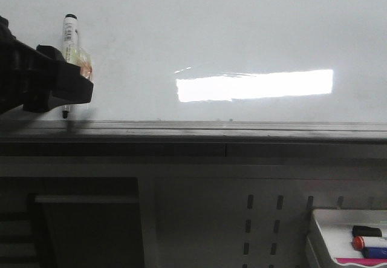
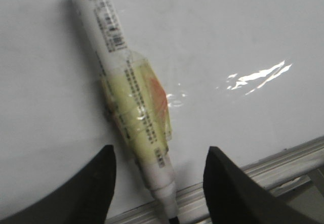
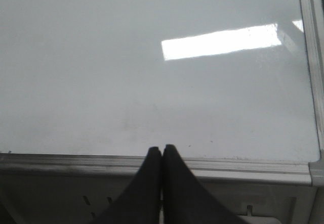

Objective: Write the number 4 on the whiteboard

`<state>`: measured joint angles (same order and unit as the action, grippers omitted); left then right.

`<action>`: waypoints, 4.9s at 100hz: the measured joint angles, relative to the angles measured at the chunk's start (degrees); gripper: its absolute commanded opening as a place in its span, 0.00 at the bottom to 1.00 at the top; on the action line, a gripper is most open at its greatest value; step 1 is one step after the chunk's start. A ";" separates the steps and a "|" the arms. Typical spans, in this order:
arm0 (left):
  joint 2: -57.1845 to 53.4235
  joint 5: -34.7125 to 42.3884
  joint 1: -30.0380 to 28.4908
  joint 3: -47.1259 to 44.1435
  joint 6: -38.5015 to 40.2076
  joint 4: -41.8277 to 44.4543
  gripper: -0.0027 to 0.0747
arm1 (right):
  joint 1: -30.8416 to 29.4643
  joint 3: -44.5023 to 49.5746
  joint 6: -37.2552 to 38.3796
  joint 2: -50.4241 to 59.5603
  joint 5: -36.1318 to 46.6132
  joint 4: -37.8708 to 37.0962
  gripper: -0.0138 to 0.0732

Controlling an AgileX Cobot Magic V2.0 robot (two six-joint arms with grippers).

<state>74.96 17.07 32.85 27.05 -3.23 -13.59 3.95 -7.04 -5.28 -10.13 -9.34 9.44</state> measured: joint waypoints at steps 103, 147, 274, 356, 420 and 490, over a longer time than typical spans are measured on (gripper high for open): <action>-22.47 -10.22 5.02 0.00 -0.09 33.37 0.01 | 11.25 -25.93 -14.26 -11.04 -35.62 17.95 0.11; -38.05 -17.96 9.51 -4.31 -0.09 42.22 0.01 | 11.25 -26.60 -52.29 -26.02 -30.47 52.33 0.66; -30.17 -12.01 14.98 -6.87 -0.09 55.26 0.01 | 42.71 -38.69 -77.16 -54.15 -12.77 58.55 0.46; -30.44 -12.87 14.98 -6.64 -0.23 53.11 0.51 | 42.71 -38.82 -77.09 -55.31 -11.44 58.83 0.08; -67.77 -46.15 14.40 -2.46 21.73 42.24 0.34 | 38.94 -39.10 -76.83 -56.36 4.72 65.77 0.08; -69.65 -46.37 14.36 -2.35 24.68 43.60 0.21 | 29.06 -53.23 -76.60 -74.83 -2.04 68.00 0.08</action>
<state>5.31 -29.31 47.22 24.70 21.45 30.01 33.01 -60.26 -81.88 -84.95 -11.38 77.44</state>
